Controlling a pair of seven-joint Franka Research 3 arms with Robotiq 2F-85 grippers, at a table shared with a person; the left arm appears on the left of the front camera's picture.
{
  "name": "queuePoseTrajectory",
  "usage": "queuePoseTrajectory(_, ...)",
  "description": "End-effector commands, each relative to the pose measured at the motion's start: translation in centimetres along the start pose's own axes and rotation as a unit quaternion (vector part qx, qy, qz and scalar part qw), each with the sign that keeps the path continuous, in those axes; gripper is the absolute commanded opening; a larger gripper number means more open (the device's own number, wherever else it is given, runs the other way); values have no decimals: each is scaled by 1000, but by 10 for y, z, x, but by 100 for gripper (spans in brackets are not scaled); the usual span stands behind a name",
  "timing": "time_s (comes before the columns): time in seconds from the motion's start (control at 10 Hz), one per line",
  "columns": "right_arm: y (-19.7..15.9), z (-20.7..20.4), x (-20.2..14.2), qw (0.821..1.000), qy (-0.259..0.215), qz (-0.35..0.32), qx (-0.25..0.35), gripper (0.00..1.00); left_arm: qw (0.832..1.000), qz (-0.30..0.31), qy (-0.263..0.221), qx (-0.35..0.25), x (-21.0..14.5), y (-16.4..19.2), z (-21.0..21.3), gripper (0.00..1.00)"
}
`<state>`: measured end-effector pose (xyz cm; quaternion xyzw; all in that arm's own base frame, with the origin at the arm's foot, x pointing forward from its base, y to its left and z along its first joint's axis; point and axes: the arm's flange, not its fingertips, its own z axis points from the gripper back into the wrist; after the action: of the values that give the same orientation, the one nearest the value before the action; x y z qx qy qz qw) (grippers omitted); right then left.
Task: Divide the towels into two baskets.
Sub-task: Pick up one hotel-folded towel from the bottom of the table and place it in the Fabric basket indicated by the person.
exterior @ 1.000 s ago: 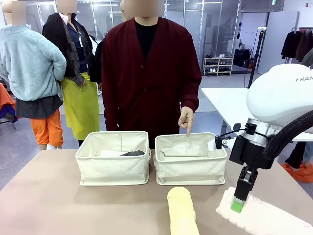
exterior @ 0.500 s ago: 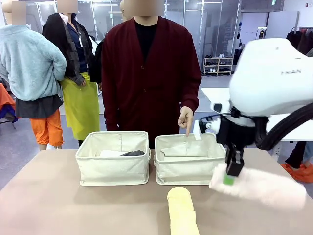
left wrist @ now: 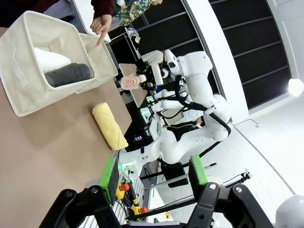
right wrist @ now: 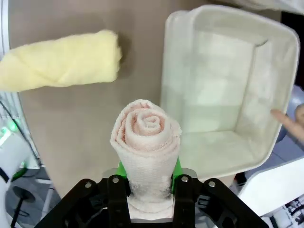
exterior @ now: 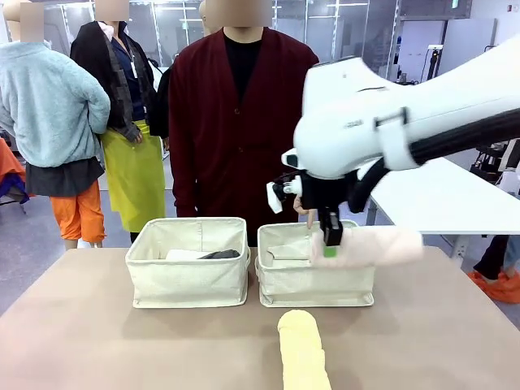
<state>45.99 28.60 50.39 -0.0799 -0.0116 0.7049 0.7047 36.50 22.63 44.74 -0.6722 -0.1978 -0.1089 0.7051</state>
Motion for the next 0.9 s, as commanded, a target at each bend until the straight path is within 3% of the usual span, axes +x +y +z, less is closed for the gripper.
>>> queuePoseTrajectory(0.0,-36,6,30,1000,31,-1,-6,37,1000,-1,3,0,-4,-5,1,76)
queuePoseTrajectory(0.2,-75,-11,52,999,50,6,-5,37,1000,-1,3,0,-4,-5,1,76)
queuePoseTrajectory(0.4,-100,-29,56,999,40,21,-10,37,1000,-1,3,0,-4,-5,1,76)
queuePoseTrajectory(0.5,-113,-37,58,999,37,18,-24,56,1000,-1,3,0,-4,-5,1,76)
queuePoseTrajectory(0.6,-121,-43,59,998,41,17,-33,64,1000,-1,3,0,-4,-5,1,76)
queuePoseTrajectory(0.7,-122,-47,59,998,48,14,-31,64,1000,-1,3,0,-4,-5,1,76)
queuePoseTrajectory(0.8,-122,-51,57,998,57,7,-33,92,1000,-1,3,0,-4,-5,1,76)
